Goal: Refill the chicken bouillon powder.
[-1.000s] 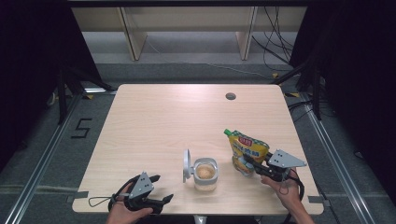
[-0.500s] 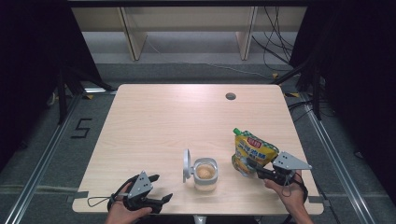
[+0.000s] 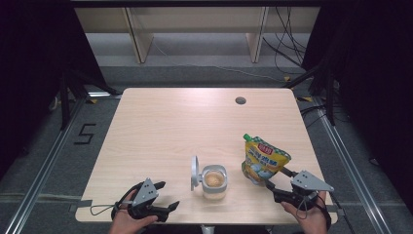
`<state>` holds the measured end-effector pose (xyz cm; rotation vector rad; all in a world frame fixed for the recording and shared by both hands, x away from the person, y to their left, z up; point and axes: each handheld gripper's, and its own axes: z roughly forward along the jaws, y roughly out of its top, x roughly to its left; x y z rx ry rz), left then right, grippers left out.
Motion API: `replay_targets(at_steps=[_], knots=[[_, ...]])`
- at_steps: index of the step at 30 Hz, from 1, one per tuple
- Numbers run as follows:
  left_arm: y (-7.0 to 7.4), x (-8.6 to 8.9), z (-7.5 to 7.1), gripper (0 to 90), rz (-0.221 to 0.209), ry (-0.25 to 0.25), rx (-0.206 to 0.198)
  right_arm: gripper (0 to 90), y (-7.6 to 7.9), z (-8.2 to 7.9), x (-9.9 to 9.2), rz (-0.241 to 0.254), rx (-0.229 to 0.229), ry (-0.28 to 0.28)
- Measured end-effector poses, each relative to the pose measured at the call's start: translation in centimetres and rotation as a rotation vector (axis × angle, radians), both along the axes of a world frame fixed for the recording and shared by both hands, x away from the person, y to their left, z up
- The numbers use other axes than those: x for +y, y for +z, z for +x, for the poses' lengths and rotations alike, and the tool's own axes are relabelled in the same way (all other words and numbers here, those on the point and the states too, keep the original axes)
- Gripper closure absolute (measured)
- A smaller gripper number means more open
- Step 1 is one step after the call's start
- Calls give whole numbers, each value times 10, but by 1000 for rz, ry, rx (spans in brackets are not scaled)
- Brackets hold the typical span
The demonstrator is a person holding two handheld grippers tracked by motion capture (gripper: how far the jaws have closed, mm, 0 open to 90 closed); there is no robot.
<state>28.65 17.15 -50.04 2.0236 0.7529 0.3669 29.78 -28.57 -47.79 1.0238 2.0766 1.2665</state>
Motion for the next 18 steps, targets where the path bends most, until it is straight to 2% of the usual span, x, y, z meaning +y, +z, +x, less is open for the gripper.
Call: replay_targets(at_steps=[3, 6, 7, 9, 10, 12, 14, 15, 16, 17, 18], knots=[[0, 0, 2, 190, 9, -8, -18, 273, -1, -2, 1, 0, 10, 2], [0, 0, 1, 190, 2, 5, 1, 248, -2, -6, 1, -13, 35, -3], [0, 0, 1, 190, 3, 8, 2, 245, -3, -6, 0, -26, 39, 2], [1, 1, 3, 190, 32, -7, -17, 232, -4, -7, -1, -30, 53, 5], [0, 1, 2, 190, 21, -5, -13, 236, -4, -9, -1, -26, 62, 1], [-1, -1, 0, 190, 8, 14, 1, 245, -4, -10, -2, -51, 23, 12], [-1, -1, 1, 190, 13, 3, 0, 242, -3, -13, -1, -57, 38, 16], [-1, -2, 0, 190, 0, 13, -3, 240, -3, -15, 0, -47, 61, 12], [-1, -2, 1, 190, 5, 7, -8, 239, -4, -16, -1, -69, 47, 16], [0, -1, 2, 190, 10, -9, -14, 237, -5, -18, 0, -70, 69, 18], [0, -1, 2, 190, 9, -8, -14, 234, -5, -19, 0, -87, 52, 21]])
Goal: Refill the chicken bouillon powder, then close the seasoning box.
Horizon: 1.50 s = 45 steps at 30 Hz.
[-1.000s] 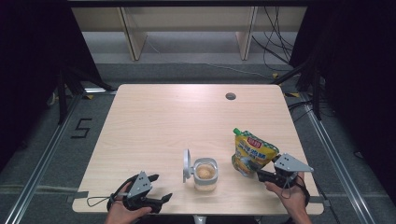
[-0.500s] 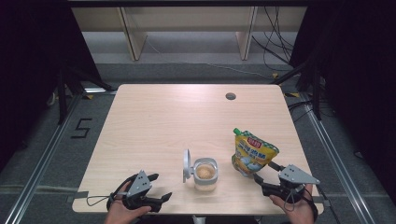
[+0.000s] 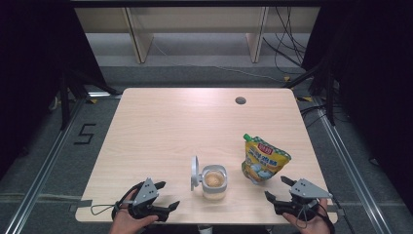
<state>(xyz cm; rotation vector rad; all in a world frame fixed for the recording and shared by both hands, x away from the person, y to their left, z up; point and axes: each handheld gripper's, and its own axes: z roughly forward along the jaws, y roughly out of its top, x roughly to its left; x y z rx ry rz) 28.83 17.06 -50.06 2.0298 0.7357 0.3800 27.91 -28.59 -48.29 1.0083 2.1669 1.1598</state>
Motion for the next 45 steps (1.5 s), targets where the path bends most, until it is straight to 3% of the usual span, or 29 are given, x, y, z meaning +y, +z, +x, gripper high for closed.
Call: replay_targets(at_steps=[1, 2, 3, 4, 5, 6, 10, 15, 17, 18, 20, 22, 23, 25, 26, 27, 29, 32, 33, 34, 38, 45], knots=[[0, 0, 0, 190, 7, 0, 2, 232, 0, -4, 2, 16, 47, -16], [0, 0, 0, 190, 7, 5, 8, 229, -1, -3, 0, -6, 10, 1], [0, 0, 0, 190, -1, 13, 15, 226, -1, -6, 1, -5, 38, 2], [0, -1, 0, 190, -15, 18, 15, 225, -2, -6, 1, -12, 21, 5], [0, -1, 0, 190, -8, 18, 10, 225, -2, -8, 3, -15, 45, 9], [2, 0, 0, 190, 11, 8, 10, 225, -3, -9, 3, -22, 35, 17], [6, -3, -3, 190, -61, 4, 35, 226, -1, -14, 6, -34, 28, 16], [12, -7, -5, 191, -70, 1, 26, 226, -1, -20, 8, -38, 28, 31], [14, -8, -4, 193, -52, -4, 15, 223, -2, -24, 10, -21, 65, 16], [15, -8, -4, 196, -41, -5, 14, 223, -3, -22, 8, -42, 34, 39], [17, -9, -4, 215, -42, -12, 9, 223, -3, -22, 8, -41, 34, 44], [21, -9, -4, 280, -30, -29, 4, 223, -4, -22, 9, -40, 44, 39], [22, -10, -4, 300, -44, -24, -3, 223, -4, -23, 10, -39, 55, 32], [27, -9, -3, 426, -44, -50, -31, 223, -4, -22, 10, -60, 49, 39], [29, -10, -4, 483, -62, -28, -18, 224, -4, -22, 12, -52, 63, 40], [31, -10, -4, 566, -30, -21, -43, 227, -3, -23, 11, -60, 43, 40], [35, -12, -5, 669, -6, -18, -72, 228, -3, -24, 13, -58, 53, 43], [40, -16, -5, 803, -13, -23, -85, 231, -4, -23, 14, -65, 52, 47], [43, -17, -2, 831, -2, -51, -117, 232, -4, -22, 14, -73, 42, 51], [45, -18, -2, 861, -1, -45, -116, 233, -5, -22, 14, -72, 52, 54], [53, -24, 4, 890, 3, -83, -141, 235, -5, -21, 14, -60, 60, 60], [60, -41, 11, 890, -12, -93, -125, 237, -4, -22, 12, -70, 46, 42]])
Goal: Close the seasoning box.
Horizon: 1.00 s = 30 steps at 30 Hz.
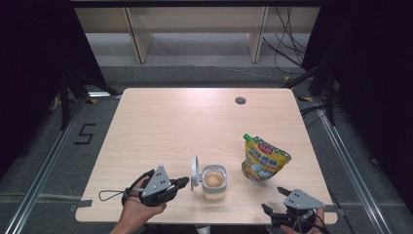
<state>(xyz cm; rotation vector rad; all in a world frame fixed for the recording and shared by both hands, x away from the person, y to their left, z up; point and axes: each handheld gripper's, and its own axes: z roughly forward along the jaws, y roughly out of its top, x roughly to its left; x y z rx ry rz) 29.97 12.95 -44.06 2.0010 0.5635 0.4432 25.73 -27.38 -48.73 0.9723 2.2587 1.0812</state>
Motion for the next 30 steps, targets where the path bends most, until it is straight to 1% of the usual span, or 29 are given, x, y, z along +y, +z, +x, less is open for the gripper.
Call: replay_targets(at_steps=[1, 2, 3, 4, 6, 7, 8, 9, 10, 11, 12, 13, 14, 15, 16, 21, 22, 23, 25, 26, 27, 28, 29, 30], knots=[[0, -1, 2, 890, 6, -13, -7, 237, 0, 0, 0, -4, -5, 1], [0, -3, 1, 890, 4, -5, 1, 238, 0, 0, 0, -4, -5, 1], [-1, -3, 2, 890, 15, -16, -7, 239, 0, 0, 0, 3, 4, 1], [-2, -4, 1, 890, 13, -8, 1, 240, 0, -1, 0, 6, 8, 1], [-2, -5, 1, 889, 16, -11, -5, 239, 0, 0, 0, -1, -3, 3], [-1, -6, 0, 889, 10, -5, -1, 240, 0, 0, 0, 3, 8, 2], [0, -6, 1, 889, 16, -18, -12, 239, -1, 0, 0, 3, 14, 1], [1, -7, 0, 889, 2, -10, -4, 240, -1, 0, 0, 2, 13, 0], [3, -8, 0, 889, 16, -19, -11, 240, -1, 0, 0, 2, 14, 0], [4, -10, 0, 889, -2, -18, -11, 240, -1, 0, 0, 3, 14, 2], [6, -11, 0, 889, 9, -25, -20, 240, -1, 0, 1, 1, 12, 3], [7, -12, 0, 888, 6, -25, -18, 240, -1, 0, 1, 0, 11, 6], [8, -13, 1, 887, 14, -32, -24, 240, -1, 0, 1, 1, 8, 7], [9, -15, 1, 886, 14, -38, -24, 240, -1, 0, 1, -4, 3, 18], [10, -17, 1, 886, 14, -35, -28, 240, -1, 0, 1, -2, 9, 20], [13, -26, 3, 882, 26, -64, -36, 240, -1, 1, 1, -1, 13, 21], [12, -28, 2, 879, 15, -59, -23, 240, -1, 1, 1, -1, 13, 21], [13, -29, 3, 877, 20, -70, -33, 240, -1, 1, 1, -1, 12, 24], [15, -31, 3, 872, 18, -72, -33, 240, -1, 1, 1, -1, 9, 30], [15, -32, 3, 871, 5, -76, -37, 240, -1, 1, 1, 0, 10, 29], [16, -33, 2, 867, 8, -73, -29, 240, -1, 1, 1, -1, 10, 29], [17, -33, 2, 861, 5, -80, -38, 240, -1, 1, 1, 0, 10, 29], [19, -32, 2, 850, 4, -83, -34, 240, -1, 1, 1, -2, 8, 30], [19, -32, 0, 833, -11, -73, -21, 240, -1, 1, 1, -1, 7, 30]])
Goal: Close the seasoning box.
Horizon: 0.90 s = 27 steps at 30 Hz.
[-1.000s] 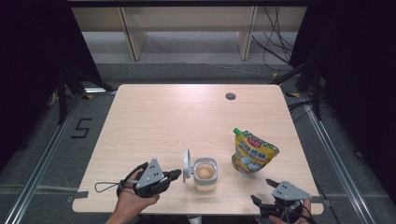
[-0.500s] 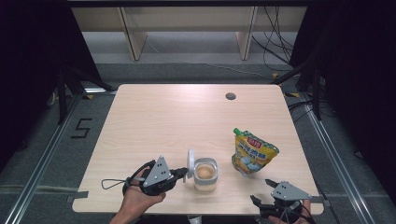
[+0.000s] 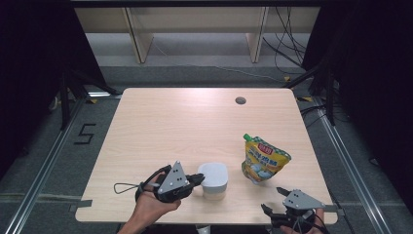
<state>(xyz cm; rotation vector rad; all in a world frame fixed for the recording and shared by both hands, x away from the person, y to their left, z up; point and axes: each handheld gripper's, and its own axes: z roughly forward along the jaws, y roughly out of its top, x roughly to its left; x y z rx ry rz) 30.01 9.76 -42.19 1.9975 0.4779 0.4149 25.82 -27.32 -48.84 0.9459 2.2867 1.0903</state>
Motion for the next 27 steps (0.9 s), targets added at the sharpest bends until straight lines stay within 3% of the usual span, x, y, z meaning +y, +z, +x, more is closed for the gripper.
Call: replay_targets(at_steps=[8, 9, 12, 13, 15, 23, 25, 27], knots=[[0, 10, -4, 628, -37, -3, 37, 240, 0, 0, 0, -1, 2, -1], [-1, 10, -5, 600, -45, 1, 47, 240, 0, 0, 0, -8, -14, -7], [-3, 12, -6, 523, -54, -14, 42, 240, 0, 0, 0, -7, -10, -6], [-2, 14, -6, 505, -40, -16, 24, 240, 0, 0, 0, -6, -9, -6], [-3, 17, -6, 444, -49, 5, 25, 240, 0, 0, 0, -2, 1, -4], [-9, 29, -6, 377, -59, 44, 41, 240, 0, 0, 0, -8, -12, -3], [-12, 32, -6, 364, -42, 49, 40, 240, 0, 0, 0, -8, -11, -10], [-16, 35, -7, 354, -62, 63, 64, 240, 0, -1, 1, -2, -1, -10]])
